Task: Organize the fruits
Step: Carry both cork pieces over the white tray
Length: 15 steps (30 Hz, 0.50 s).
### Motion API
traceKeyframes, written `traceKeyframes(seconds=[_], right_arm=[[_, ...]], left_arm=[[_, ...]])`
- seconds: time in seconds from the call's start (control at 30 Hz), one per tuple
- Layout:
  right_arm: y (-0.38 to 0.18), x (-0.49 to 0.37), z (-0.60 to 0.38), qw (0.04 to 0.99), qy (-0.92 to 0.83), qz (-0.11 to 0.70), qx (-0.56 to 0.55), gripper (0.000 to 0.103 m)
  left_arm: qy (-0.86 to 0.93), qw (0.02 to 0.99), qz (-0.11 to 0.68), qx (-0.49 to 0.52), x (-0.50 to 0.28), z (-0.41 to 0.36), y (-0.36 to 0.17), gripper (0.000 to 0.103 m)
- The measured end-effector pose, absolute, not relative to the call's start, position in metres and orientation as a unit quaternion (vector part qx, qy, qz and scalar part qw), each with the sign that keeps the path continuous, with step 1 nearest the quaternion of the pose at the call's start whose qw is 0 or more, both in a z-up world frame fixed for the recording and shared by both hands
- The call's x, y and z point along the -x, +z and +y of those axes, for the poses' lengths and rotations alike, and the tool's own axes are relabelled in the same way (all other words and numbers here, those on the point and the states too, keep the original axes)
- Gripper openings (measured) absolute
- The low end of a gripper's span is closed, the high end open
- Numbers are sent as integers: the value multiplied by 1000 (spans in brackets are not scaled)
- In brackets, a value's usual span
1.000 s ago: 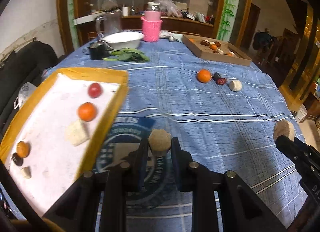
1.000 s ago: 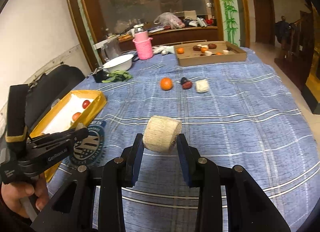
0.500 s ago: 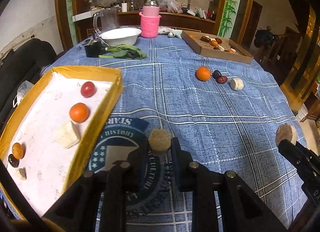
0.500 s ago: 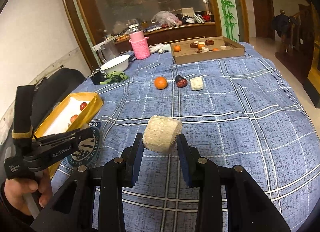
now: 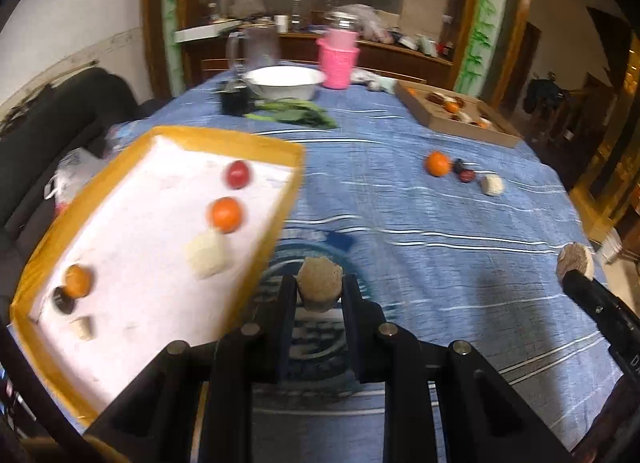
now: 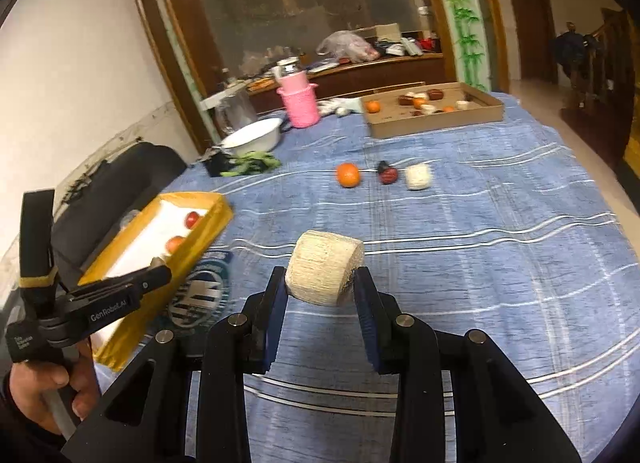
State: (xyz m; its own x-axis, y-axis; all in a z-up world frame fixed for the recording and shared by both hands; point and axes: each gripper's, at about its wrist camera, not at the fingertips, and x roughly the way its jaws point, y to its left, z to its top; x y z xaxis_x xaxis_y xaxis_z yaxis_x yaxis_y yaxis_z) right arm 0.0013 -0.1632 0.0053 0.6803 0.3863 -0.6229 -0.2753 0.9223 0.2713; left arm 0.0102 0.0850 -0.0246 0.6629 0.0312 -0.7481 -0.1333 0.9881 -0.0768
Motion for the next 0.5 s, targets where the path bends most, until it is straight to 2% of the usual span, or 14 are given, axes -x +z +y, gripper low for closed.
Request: traceKeyframes(seconds=[0.5], right_arm=[[3, -21, -34, 880, 293, 373, -24, 32]], left_arm=[[163, 894, 407, 93, 7, 190, -34, 25]])
